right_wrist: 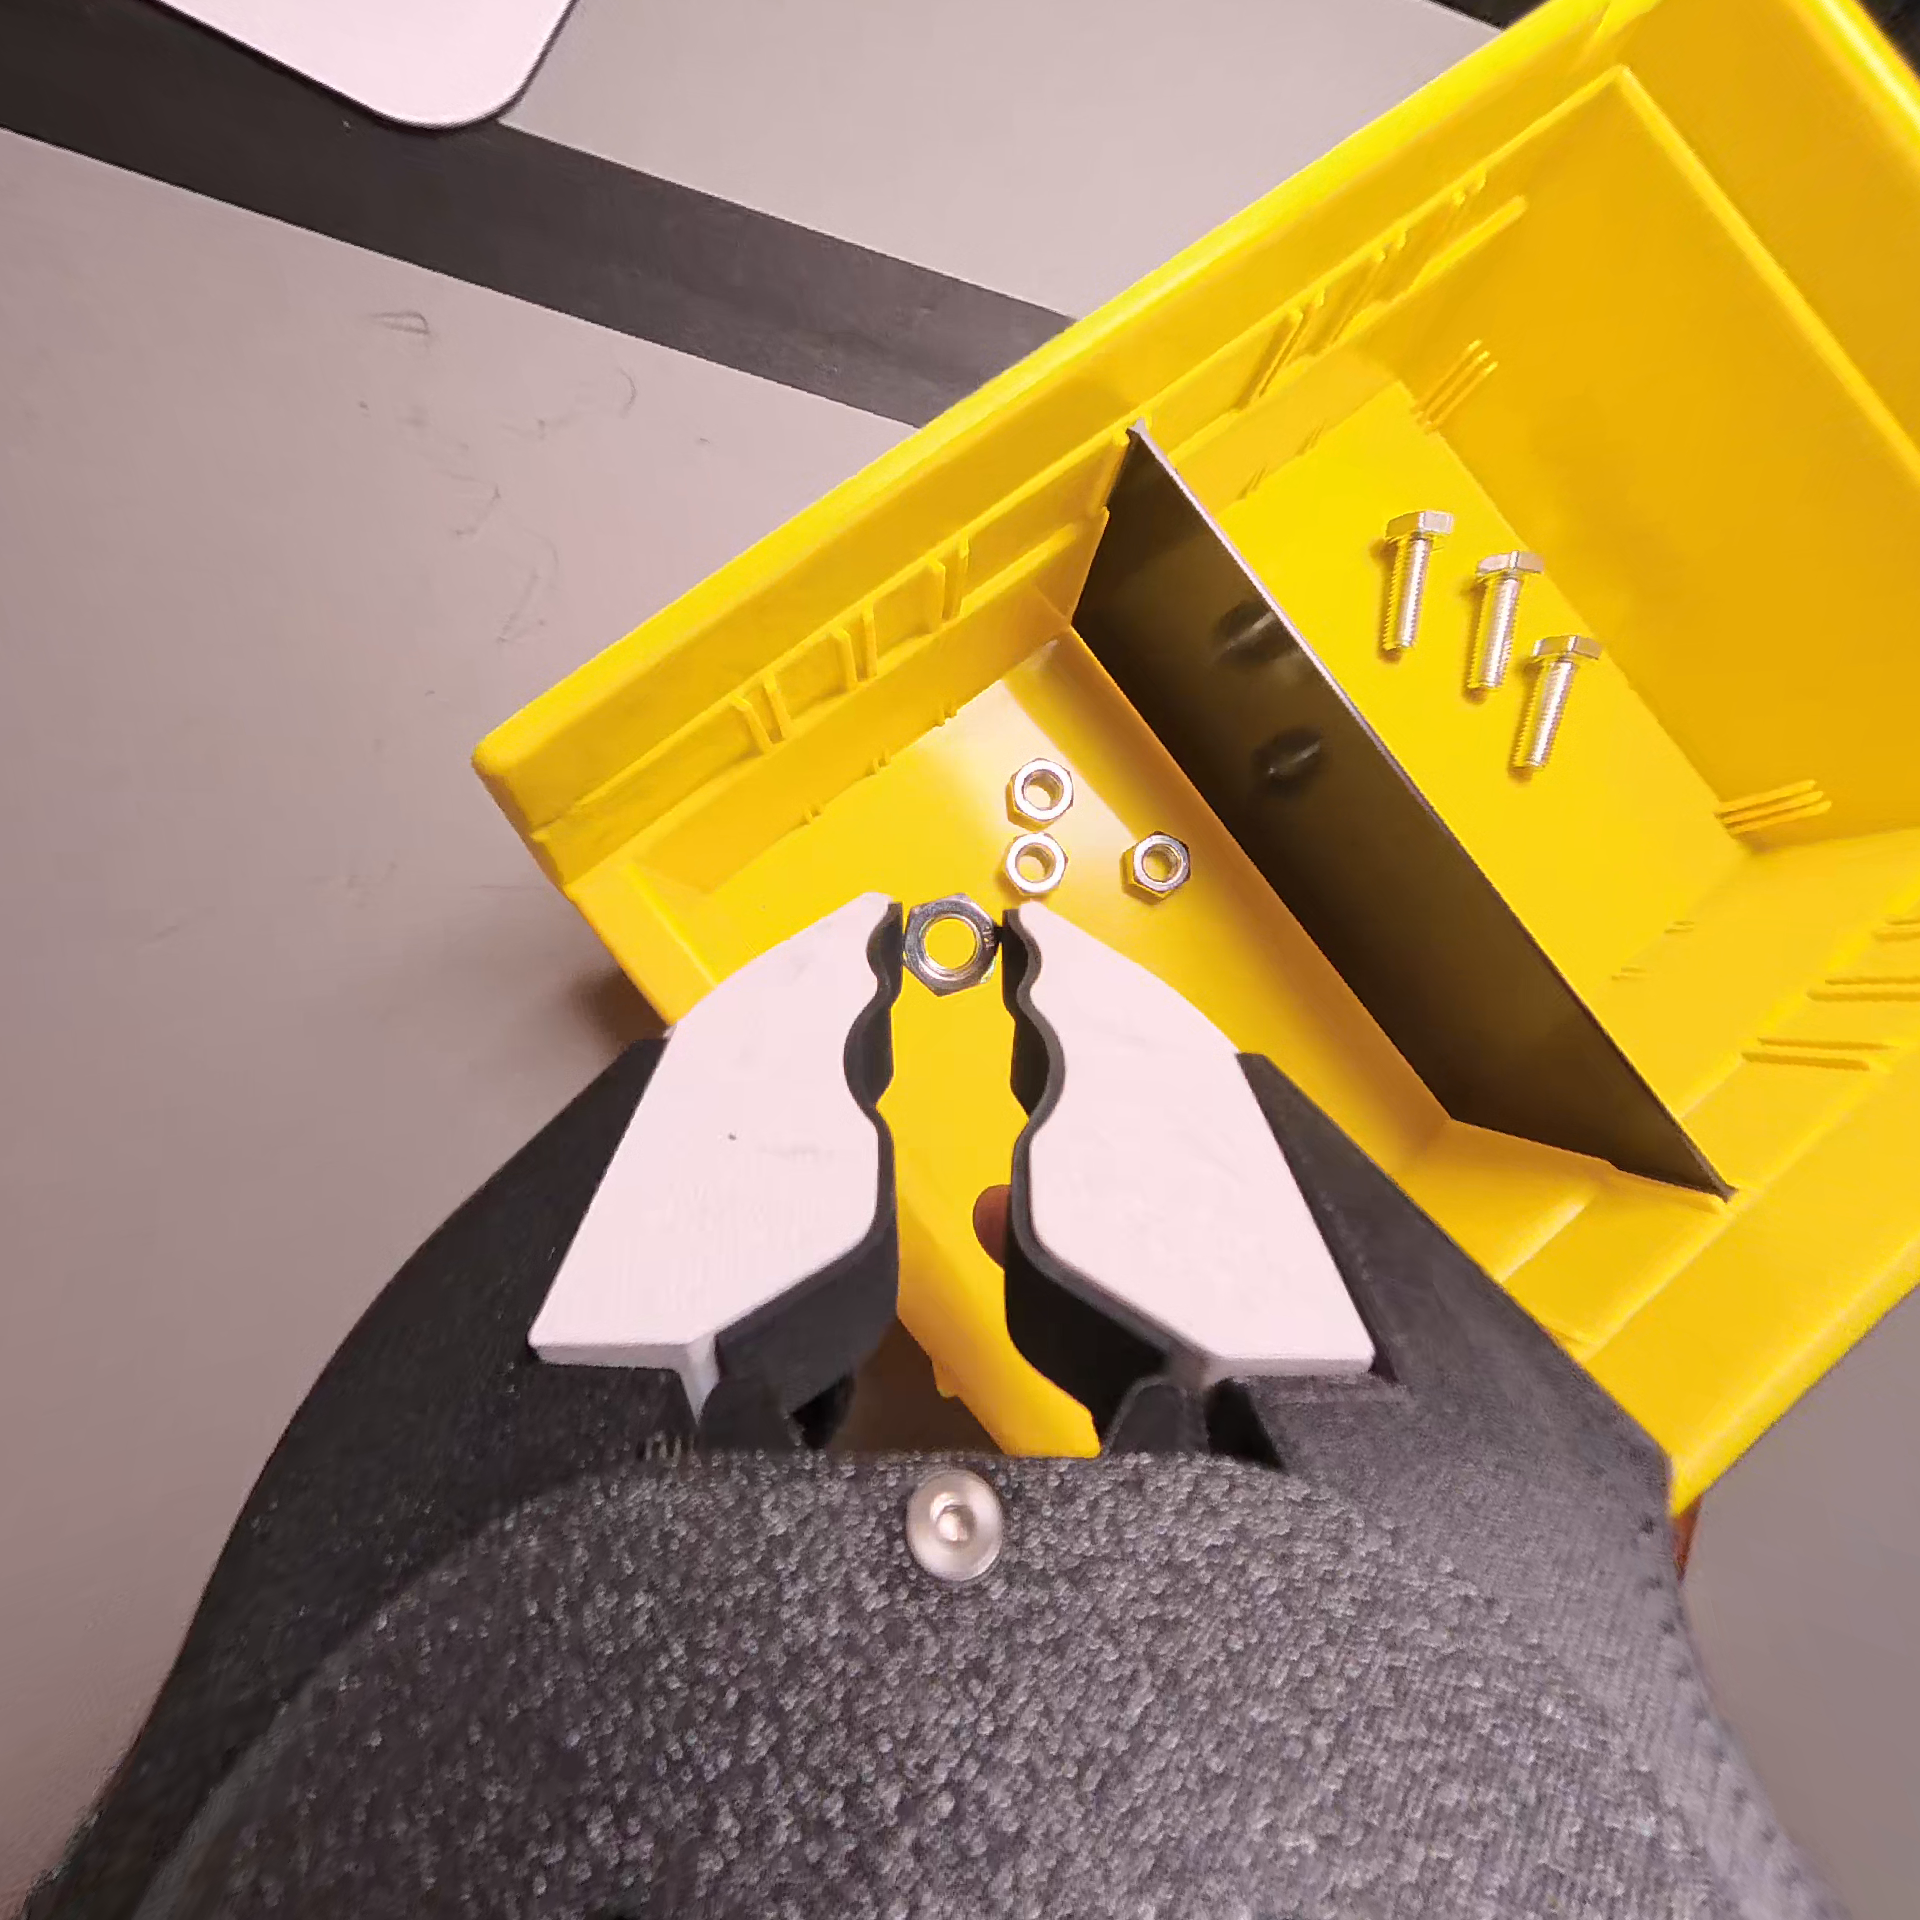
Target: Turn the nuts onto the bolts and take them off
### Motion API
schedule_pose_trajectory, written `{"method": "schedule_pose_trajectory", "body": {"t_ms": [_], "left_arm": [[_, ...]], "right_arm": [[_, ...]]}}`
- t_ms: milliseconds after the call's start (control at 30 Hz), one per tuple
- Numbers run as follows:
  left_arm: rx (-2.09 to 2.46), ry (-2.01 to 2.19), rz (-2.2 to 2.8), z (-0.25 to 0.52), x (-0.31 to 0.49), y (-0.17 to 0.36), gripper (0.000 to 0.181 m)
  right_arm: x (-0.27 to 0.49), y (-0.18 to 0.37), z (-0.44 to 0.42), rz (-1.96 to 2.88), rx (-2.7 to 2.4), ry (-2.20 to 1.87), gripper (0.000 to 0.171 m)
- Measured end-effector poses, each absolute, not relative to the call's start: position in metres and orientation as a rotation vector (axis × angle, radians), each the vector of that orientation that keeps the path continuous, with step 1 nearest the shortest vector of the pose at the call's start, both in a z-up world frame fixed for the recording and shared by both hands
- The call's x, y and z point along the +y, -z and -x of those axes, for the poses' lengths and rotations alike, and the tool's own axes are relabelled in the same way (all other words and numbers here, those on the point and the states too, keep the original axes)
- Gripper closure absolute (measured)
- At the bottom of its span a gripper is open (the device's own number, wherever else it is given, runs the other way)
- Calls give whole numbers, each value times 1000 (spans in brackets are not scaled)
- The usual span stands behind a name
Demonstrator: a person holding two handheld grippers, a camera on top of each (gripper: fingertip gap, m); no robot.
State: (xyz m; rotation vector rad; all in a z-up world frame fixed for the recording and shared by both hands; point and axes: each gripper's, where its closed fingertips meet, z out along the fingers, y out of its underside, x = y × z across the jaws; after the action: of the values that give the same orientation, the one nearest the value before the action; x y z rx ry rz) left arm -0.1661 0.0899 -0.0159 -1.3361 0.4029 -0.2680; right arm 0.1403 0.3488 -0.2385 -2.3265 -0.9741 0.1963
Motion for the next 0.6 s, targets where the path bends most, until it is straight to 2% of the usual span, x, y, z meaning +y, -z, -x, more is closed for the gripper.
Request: {"method": "schedule_pose_trajectory", "body": {"t_ms": [267, 600], "left_arm": [[409, 265, 1353, 164, 93, 20, 163], [410, 249, 1345, 167, 90, 17, 163]], "right_arm": [[358, 246, -170, 2381, -953, -124, 154], [362, 262, -164, 2453, -945, -188, 153]]}}
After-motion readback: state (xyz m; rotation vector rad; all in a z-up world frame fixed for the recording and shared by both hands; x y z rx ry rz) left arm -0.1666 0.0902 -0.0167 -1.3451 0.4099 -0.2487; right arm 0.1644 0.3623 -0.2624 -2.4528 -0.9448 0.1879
